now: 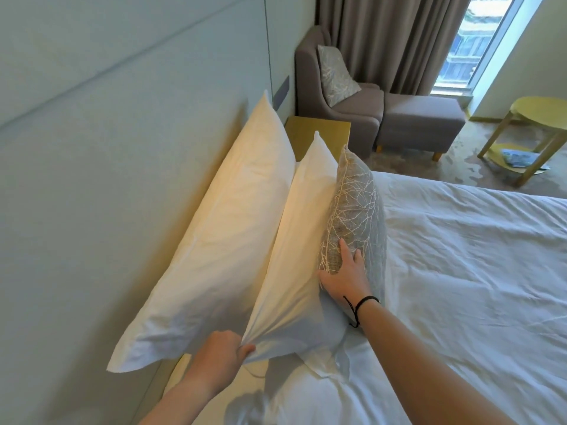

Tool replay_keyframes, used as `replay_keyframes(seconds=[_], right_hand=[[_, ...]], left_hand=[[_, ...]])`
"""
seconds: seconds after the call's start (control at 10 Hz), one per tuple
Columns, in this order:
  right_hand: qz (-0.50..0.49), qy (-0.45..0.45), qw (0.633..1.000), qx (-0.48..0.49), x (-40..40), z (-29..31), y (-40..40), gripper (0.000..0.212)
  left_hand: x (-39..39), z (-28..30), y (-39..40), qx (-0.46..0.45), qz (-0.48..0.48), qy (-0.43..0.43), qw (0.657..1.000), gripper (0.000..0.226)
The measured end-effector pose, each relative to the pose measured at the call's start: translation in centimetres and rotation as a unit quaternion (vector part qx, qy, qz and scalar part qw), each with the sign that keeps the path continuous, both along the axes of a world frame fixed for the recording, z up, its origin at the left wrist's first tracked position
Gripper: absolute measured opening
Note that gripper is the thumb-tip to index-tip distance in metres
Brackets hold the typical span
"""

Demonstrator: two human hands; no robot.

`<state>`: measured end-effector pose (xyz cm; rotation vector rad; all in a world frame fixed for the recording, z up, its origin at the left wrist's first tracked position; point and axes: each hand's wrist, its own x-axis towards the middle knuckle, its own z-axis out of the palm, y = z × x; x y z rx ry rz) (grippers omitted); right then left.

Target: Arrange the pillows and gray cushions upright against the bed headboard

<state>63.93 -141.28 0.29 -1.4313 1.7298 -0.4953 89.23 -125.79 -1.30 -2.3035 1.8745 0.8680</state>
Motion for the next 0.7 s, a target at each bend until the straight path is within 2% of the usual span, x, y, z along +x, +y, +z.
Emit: replay_keyframes(seconds=[0.2, 0.4, 0.6, 0.7], right_hand=[[0.002, 0.007, 1.000, -0.015, -0.2, -1.0, 0.0, 0.093], [0.019, -0.029, 0.999, 0.018, -0.6, 0.1, -0.3, 0.097], [0.027, -0.074, 0.997, -0.003, -2.5, 3.7, 3.8, 0.077], [-0.055, -0.113, 0.992, -0.022, -2.8, 6.0, 7.5, 0.057]], left_hand=[[-0.3, 0.7, 0.0, 0.008, 0.005, 0.013, 1.000, 0.054], [0.0, 1.9, 1.5, -0.016, -0.002, 0.000, 1.000, 0.053], [1.0, 3.3, 1.9, -0.054, -0.026, 0.018, 0.998, 0.048], [1.7, 3.7, 1.9, -0.060, -0.022, 0.036, 0.997, 0.046]])
